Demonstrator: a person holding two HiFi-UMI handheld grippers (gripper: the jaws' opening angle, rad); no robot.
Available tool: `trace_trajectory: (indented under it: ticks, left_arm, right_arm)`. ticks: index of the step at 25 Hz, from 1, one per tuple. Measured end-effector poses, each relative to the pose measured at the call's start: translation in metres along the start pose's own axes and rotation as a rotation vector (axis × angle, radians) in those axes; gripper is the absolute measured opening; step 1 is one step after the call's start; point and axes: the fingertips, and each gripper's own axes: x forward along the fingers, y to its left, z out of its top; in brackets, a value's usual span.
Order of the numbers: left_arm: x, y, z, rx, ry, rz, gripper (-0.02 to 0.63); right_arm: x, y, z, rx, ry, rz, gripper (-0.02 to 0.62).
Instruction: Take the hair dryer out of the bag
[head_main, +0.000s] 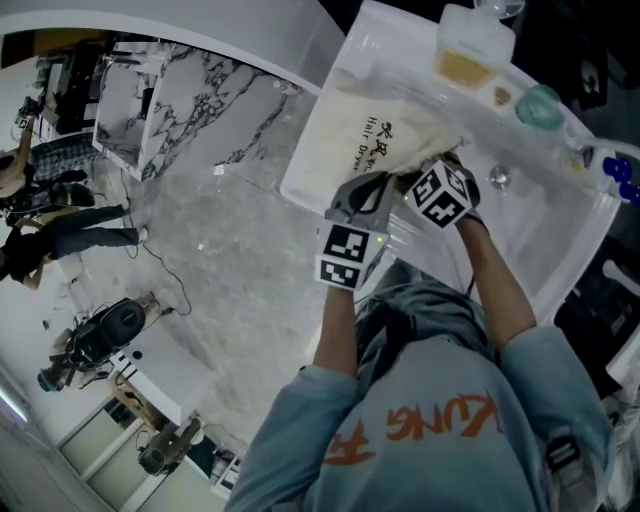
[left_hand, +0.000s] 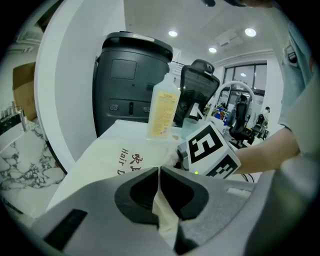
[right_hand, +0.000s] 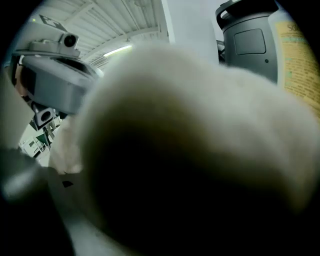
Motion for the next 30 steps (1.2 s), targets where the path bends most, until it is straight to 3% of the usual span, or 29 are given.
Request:
trace_trajectory:
  ticks: [3,5,7,8,15,17,20,26,30]
  left_arm:
    - [0.000,-0.002,-0.004,0.061,0.034,-0.007,0.012]
    - [0.000,-0.002,-0.004,0.061,0.037,-0.022,0.014]
    - [0.000,-0.004,-0.004,0.052,0.036,-0.048,0.014]
    - [0.000,-0.006,-0.005,0.051,0.036,-0.062,0.017]
    - [-0.014,-0.006,-0.013,0.046,0.030,-0.154,0.109]
    - [-0.023,0.010,-0.011,0.036,0.003,-0.118,0.124]
    - [-0.043,0.051,-0.013,0.023,-0.031,0.010,0.124]
    - [-0.075,0.132,-0.064,-0.034,0.066,0.223,0.130]
    - [-0.070,0.154,-0.079,-0.041,0.084,0.238,0.141]
  right_arm:
    - [0.000,0.002,-0.001,0.000,0.023,-0.013,0.331]
    - [0.001,0.003,-0.002,0.011,0.029,-0.003,0.326]
    - [0.002,0.007,-0.003,0.021,0.030,0.019,0.254]
    - [0.002,0.008,-0.004,0.026,0.029,0.027,0.251]
    - [0.002,0.010,-0.009,0.038,0.049,0.018,0.236]
    - [0.001,0.008,-0.009,0.040,0.057,0.006,0.235]
    - [-0.001,0.005,-0.008,0.050,0.061,-0.028,0.233]
    - [-0.012,0.014,-0.012,0.105,0.077,-0.090,0.233]
    - [-0.021,0.018,-0.013,0.112,0.082,-0.123,0.233]
